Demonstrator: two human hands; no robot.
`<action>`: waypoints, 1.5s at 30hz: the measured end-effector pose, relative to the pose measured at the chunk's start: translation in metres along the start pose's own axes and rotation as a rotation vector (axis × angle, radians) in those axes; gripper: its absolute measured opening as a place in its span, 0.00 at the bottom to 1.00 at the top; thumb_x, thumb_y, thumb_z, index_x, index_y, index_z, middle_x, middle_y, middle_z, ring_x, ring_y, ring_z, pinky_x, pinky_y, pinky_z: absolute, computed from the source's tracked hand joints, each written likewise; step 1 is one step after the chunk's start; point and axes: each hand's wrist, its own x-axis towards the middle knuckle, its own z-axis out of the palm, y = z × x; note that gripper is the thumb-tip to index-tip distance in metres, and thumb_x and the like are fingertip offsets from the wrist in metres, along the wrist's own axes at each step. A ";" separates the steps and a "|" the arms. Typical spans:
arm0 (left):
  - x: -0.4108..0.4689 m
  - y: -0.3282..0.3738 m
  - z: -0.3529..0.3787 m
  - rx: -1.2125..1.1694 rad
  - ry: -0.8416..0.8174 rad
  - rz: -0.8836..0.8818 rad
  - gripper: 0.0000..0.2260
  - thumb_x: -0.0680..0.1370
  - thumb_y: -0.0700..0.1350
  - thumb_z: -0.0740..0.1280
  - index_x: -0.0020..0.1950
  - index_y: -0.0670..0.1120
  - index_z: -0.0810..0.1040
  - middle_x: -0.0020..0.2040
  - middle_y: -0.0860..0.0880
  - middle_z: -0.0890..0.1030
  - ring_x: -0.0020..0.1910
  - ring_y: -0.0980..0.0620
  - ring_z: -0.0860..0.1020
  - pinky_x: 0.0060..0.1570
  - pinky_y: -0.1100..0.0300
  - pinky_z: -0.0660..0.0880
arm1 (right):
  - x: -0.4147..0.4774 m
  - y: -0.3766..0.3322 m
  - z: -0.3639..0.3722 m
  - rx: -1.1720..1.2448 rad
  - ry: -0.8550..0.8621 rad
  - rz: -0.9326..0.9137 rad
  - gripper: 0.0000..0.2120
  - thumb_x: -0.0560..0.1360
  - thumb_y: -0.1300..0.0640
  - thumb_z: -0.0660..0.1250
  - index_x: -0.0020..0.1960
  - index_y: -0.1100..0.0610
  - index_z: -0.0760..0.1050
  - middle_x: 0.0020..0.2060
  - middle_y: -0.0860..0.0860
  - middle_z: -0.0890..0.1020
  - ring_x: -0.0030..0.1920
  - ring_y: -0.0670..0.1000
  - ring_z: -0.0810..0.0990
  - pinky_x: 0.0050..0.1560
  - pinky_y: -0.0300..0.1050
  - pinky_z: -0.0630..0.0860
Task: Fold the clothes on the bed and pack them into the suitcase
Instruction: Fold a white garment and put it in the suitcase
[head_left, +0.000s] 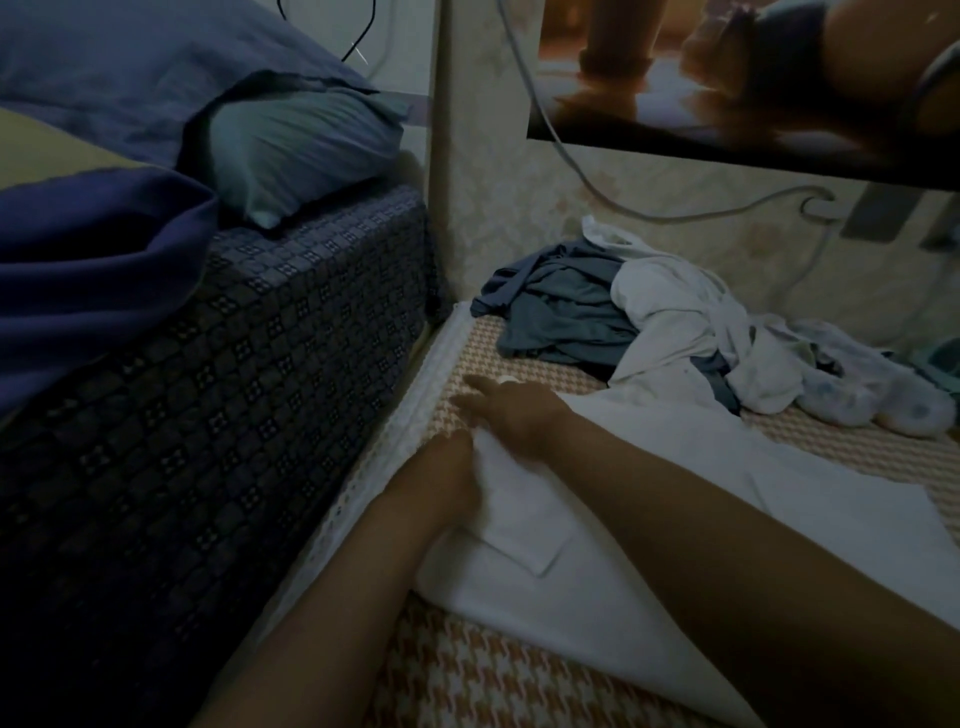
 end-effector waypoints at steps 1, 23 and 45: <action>-0.002 0.003 -0.002 0.014 -0.010 -0.008 0.16 0.80 0.41 0.61 0.67 0.39 0.70 0.62 0.40 0.75 0.60 0.45 0.74 0.54 0.61 0.66 | 0.004 0.001 0.004 -0.019 -0.058 -0.068 0.26 0.81 0.48 0.58 0.77 0.44 0.56 0.77 0.51 0.57 0.72 0.58 0.65 0.67 0.51 0.66; -0.032 0.224 0.036 -0.430 -0.739 0.084 0.16 0.78 0.51 0.68 0.62 0.46 0.76 0.53 0.44 0.82 0.41 0.50 0.83 0.40 0.59 0.81 | -0.232 0.161 0.002 0.219 0.273 0.270 0.13 0.75 0.62 0.56 0.59 0.55 0.70 0.55 0.58 0.79 0.55 0.48 0.73 0.55 0.42 0.73; 0.034 0.181 0.081 -0.071 -0.120 0.401 0.16 0.81 0.52 0.57 0.57 0.48 0.82 0.58 0.48 0.81 0.54 0.51 0.77 0.59 0.59 0.71 | -0.218 0.123 0.032 0.123 0.258 0.504 0.25 0.80 0.48 0.49 0.69 0.61 0.71 0.71 0.64 0.66 0.70 0.65 0.68 0.69 0.63 0.62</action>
